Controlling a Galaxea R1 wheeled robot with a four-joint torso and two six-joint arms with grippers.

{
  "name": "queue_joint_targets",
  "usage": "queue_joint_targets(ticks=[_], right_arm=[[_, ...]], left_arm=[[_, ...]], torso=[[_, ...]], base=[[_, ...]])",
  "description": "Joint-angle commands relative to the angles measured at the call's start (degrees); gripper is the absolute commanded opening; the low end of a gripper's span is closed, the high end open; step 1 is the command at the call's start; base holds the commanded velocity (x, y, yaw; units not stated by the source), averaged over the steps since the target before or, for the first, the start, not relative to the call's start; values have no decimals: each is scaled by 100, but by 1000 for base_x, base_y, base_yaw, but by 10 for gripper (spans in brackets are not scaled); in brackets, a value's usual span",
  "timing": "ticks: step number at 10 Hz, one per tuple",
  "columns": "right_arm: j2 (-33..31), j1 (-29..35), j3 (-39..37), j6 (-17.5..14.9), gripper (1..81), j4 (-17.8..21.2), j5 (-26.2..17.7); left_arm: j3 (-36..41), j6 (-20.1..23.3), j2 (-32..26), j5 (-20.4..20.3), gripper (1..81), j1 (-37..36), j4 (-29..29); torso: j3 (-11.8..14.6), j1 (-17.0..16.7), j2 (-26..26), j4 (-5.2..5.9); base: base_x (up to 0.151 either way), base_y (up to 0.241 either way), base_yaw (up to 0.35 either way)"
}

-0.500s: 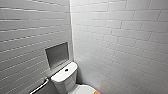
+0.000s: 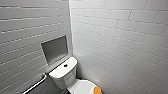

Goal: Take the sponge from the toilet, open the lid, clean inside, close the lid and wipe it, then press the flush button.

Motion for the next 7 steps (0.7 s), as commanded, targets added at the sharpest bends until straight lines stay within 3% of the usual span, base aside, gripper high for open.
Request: queue_joint_targets(ticks=[1,4,7], right_arm=[[-786,809,464,398,811,-113,-130],[-856,1311,420,504,811,-113,-315],[-637,1470,78,671,811,-122,-490]], left_arm=[[53,31,-67,303,811,-61,-63],[53,13,-15,303,811,-25,-90],[53,13,56,312,811,-17,-90]], torso=[[20,356,-551,0],[-218,704,-1082,0],[-238,1108,-1725,0]], base=[[0,0,0],[0,0,0],[0,0,0]])
